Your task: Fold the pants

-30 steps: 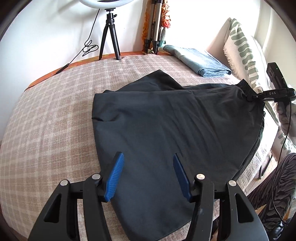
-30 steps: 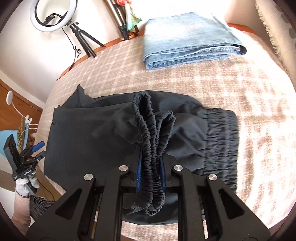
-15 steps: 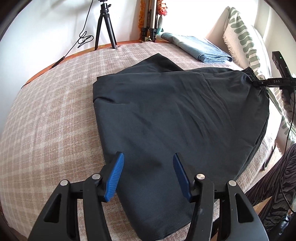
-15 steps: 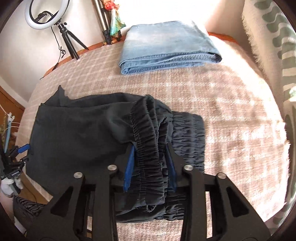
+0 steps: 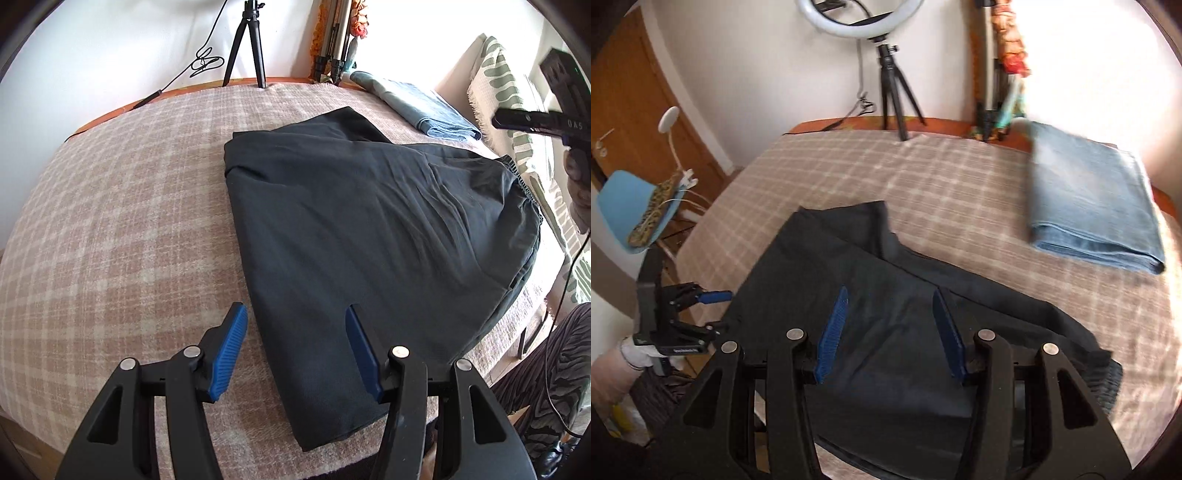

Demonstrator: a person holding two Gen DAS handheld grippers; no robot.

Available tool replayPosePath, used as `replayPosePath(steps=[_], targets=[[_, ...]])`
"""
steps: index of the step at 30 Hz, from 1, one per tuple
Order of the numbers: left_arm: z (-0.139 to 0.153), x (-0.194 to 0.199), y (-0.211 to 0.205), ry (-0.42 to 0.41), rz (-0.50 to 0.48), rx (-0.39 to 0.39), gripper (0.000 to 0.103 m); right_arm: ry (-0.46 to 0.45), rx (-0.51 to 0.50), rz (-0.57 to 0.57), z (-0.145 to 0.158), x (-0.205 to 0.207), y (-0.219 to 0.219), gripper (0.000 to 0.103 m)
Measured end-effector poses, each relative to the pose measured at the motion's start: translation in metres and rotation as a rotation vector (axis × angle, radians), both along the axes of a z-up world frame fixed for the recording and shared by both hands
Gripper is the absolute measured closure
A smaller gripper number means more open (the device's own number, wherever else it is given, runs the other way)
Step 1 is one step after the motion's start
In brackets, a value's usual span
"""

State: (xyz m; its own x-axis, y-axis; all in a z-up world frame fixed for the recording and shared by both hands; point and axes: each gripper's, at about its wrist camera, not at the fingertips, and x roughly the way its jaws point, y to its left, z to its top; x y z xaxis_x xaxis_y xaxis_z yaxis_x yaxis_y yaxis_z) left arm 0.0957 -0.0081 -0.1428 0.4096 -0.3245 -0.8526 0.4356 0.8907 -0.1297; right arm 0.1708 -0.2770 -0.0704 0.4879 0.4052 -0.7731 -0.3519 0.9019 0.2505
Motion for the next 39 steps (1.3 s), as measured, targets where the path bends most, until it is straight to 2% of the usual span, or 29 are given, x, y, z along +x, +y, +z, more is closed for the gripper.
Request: replayPosePath(steps=[3, 6, 11, 15, 19, 20, 21, 23, 26, 30, 34, 38, 39], targets=[[-0.006, -0.004, 0.001, 0.038, -0.003, -0.023, 0.05, 0.03, 0.02, 0.093, -0.014, 0.034, 0.051, 0.052], [-0.009, -0.008, 0.002, 0.054, -0.005, -0.031, 0.05, 0.098, 0.059, 0.161, -0.034, 0.072, 0.096, 0.052], [-0.009, -0.009, 0.001, 0.059, -0.014, -0.041, 0.05, 0.146, -0.023, 0.215, -0.069, 0.122, 0.158, 0.052], [-0.011, -0.007, 0.004, 0.078, -0.012, -0.065, 0.05, 0.171, -0.096, 0.241, -0.091, 0.14, 0.183, 0.052], [-0.011, -0.008, 0.005, 0.082, -0.016, -0.07, 0.05, 0.18, -0.142, 0.27, -0.102, 0.145, 0.196, 0.052], [-0.011, -0.007, 0.005, 0.083, -0.017, -0.073, 0.05, 0.175, -0.156, 0.28, -0.103, 0.144, 0.199, 0.057], [-0.011, -0.008, 0.006, 0.085, -0.017, -0.075, 0.05, 0.17, -0.177, 0.292, -0.105, 0.142, 0.204, 0.073], [-0.011, -0.008, 0.007, 0.091, -0.014, -0.084, 0.05, 0.152, -0.231, 0.292, -0.107, 0.139, 0.21, 0.094], [-0.01, -0.012, 0.009, 0.1, -0.024, -0.099, 0.05, 0.128, -0.247, 0.252, -0.108, 0.143, 0.208, 0.097], [-0.008, -0.022, 0.006, 0.08, -0.064, -0.067, 0.05, 0.113, -0.243, 0.161, -0.108, 0.153, 0.197, 0.099], [-0.008, -0.024, 0.012, 0.098, -0.052, -0.109, 0.05, 0.103, -0.246, 0.103, -0.106, 0.157, 0.187, 0.099], [-0.007, -0.026, 0.016, 0.1, -0.041, -0.117, 0.05, 0.17, -0.112, 0.086, -0.087, 0.148, 0.17, 0.098], [-0.006, -0.026, 0.016, 0.103, -0.037, -0.118, 0.05, 0.178, -0.086, 0.094, -0.08, 0.141, 0.168, 0.095]])
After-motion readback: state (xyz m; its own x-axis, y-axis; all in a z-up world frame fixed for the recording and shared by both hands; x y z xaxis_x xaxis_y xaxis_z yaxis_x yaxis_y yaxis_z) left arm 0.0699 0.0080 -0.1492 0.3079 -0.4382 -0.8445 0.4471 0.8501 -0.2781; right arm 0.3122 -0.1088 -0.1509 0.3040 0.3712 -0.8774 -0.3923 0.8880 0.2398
